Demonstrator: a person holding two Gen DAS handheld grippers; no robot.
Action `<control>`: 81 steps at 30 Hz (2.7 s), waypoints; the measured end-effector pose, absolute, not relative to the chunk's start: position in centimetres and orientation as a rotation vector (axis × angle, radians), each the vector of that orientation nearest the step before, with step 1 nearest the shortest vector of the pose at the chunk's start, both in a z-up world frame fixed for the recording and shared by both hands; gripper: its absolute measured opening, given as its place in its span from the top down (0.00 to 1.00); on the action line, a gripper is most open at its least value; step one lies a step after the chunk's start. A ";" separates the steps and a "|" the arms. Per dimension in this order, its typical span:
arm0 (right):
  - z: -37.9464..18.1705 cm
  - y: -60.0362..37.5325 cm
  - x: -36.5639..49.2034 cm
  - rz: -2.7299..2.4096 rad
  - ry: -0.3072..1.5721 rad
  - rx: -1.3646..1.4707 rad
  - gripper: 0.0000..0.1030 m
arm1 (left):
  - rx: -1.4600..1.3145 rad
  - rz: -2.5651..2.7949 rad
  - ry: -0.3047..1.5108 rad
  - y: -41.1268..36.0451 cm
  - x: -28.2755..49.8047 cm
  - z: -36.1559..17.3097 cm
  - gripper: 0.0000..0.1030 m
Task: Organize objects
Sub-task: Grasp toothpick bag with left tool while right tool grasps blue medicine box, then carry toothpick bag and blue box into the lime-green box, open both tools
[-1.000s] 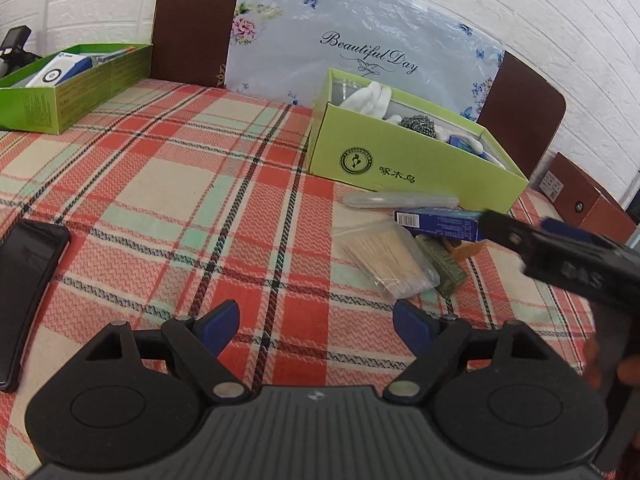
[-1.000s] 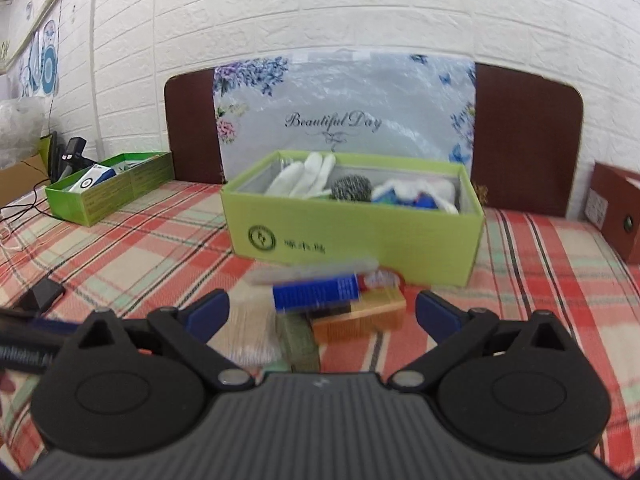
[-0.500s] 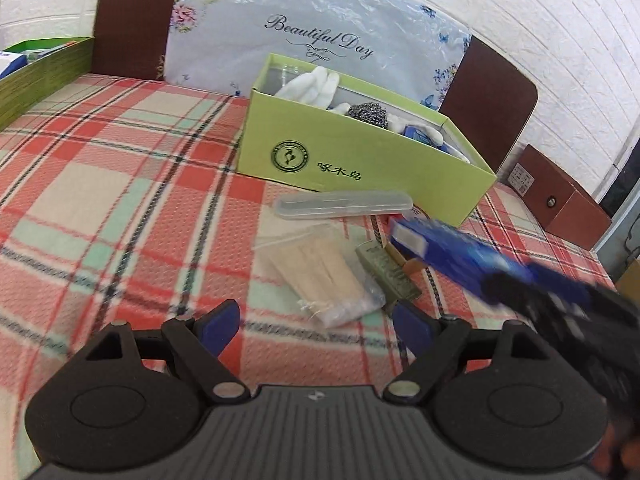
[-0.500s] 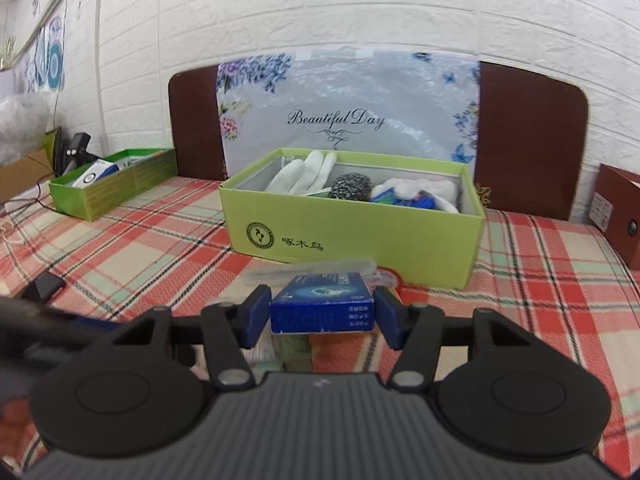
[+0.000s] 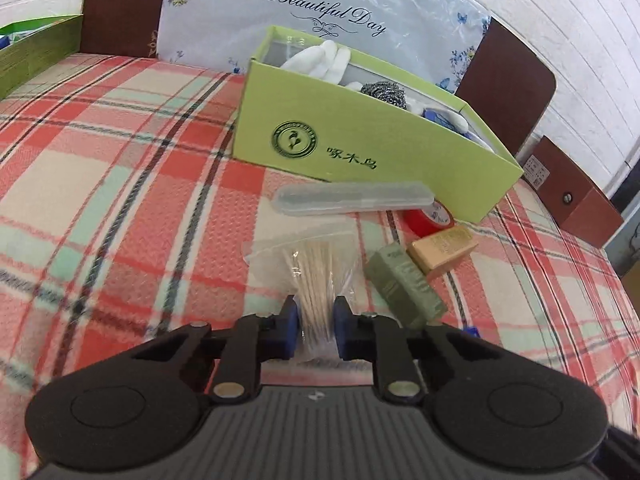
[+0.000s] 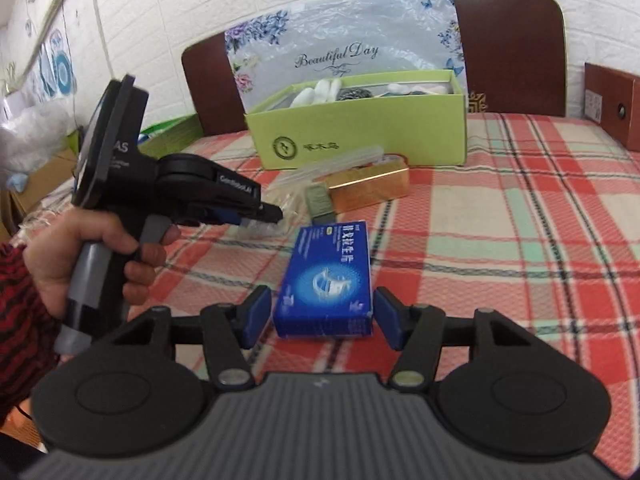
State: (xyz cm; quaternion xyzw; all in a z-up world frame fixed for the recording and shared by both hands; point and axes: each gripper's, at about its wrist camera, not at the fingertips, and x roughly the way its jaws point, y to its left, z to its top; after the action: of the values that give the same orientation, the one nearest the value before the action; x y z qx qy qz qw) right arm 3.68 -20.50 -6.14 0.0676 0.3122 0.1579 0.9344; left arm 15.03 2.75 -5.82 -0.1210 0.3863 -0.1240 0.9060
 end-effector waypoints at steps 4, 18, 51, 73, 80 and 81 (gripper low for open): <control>-5.9 -19.8 3.6 0.315 0.623 0.119 0.25 | -0.209 -0.278 0.804 4.8 11.1 -5.6 0.82; -7.2 -17.6 6.2 0.220 0.703 0.029 0.17 | -0.187 -0.181 0.780 5.2 9.3 -5.0 0.57; -1.3 -18.0 5.2 0.321 0.585 0.066 0.47 | -0.168 -0.377 0.606 3.7 8.1 2.2 0.81; 5.8 -18.5 22.5 0.111 0.293 0.025 0.46 | -0.147 -0.304 0.451 1.5 25.5 8.0 0.81; 1.7 -17.8 27.8 0.054 0.340 -0.071 0.47 | -0.148 -0.298 0.510 1.2 29.9 4.8 0.81; 1.2 -17.7 28.4 0.056 0.351 -0.069 0.46 | -0.150 -0.301 0.510 1.2 30.1 4.5 0.81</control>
State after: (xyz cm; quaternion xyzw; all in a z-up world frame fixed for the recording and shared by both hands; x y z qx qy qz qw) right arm 28.37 -17.73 1.22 -0.0345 0.1745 0.0277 0.9837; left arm 30.10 1.18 4.50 -0.0737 0.2513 -0.1481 0.9537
